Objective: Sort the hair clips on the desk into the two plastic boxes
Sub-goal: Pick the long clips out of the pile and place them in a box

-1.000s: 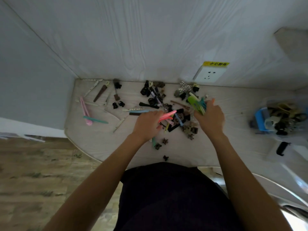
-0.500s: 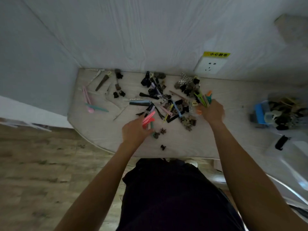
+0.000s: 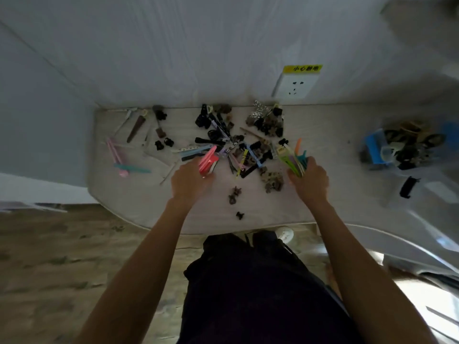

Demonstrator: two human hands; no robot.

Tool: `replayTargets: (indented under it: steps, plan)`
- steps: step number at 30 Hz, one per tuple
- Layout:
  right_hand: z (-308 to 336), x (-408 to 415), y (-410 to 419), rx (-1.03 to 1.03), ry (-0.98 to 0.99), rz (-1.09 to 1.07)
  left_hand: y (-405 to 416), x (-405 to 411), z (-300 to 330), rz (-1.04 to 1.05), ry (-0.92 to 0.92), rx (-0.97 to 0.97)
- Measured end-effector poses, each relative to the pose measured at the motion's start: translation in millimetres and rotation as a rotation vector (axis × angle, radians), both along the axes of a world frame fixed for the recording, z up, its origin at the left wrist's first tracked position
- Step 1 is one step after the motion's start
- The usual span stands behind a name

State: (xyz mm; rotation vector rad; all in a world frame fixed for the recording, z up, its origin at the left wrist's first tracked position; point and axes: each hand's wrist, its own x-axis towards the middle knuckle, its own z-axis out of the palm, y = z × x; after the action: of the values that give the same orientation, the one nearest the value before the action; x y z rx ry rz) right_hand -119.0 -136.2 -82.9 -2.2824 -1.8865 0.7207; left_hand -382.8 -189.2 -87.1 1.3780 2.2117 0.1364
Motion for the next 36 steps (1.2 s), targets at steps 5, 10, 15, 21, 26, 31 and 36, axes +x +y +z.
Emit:
replayTargets:
  steps: [5,10,15,21,26,31,36]
  plan:
    - [3.3,-1.7,-0.1,0.021,0.039,-0.03,0.5,-19.1,18.2,-0.057,-0.136,0.007]
    - [9.4,17.1,-0.3,-0.073,0.468,-0.262,-7.8,-8.6,34.8,0.012,-0.448,0.055]
    - [51.5,80.1,-22.5,-0.072,0.907,-0.309,-0.7,74.7,48.0,-0.054,-0.627,0.178]
    - [83.8,233.7,-57.9,0.213,0.537,-0.248,7.3,224.6,37.6,-0.294,-0.603,0.229]
    - [71.2,324.9,-47.8,0.136,-0.065,0.046,-6.1,310.6,42.0,-0.518,-0.485,0.303]
    - [40.0,340.3,-25.6,-0.117,0.034,0.232,-8.4,350.4,48.9,-0.615,-0.335,0.329]
    - [31.9,347.1,-26.3,-0.026,0.282,0.119,13.4,374.3,65.6,-0.681,-0.203,0.372]
